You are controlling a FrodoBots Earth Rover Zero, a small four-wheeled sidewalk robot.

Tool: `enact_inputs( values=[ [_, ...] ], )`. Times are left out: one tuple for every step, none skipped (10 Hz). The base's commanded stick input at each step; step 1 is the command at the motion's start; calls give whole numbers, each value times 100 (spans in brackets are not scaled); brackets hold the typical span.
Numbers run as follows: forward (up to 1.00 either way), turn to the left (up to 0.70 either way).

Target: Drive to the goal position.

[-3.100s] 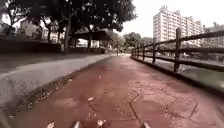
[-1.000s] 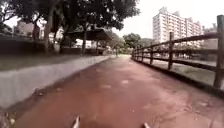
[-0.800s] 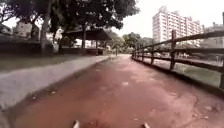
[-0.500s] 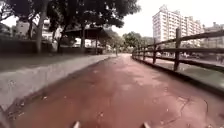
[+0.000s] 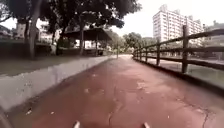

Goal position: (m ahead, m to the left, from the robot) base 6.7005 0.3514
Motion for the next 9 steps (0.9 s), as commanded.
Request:
enact_inputs(
  values=[
    [70, 0],
    [70, 0],
    [70, 0],
    [70, 0],
    [70, 0],
    [70, 0],
    [70, 0],
    [70, 0],
    [70, 0]
  ],
)
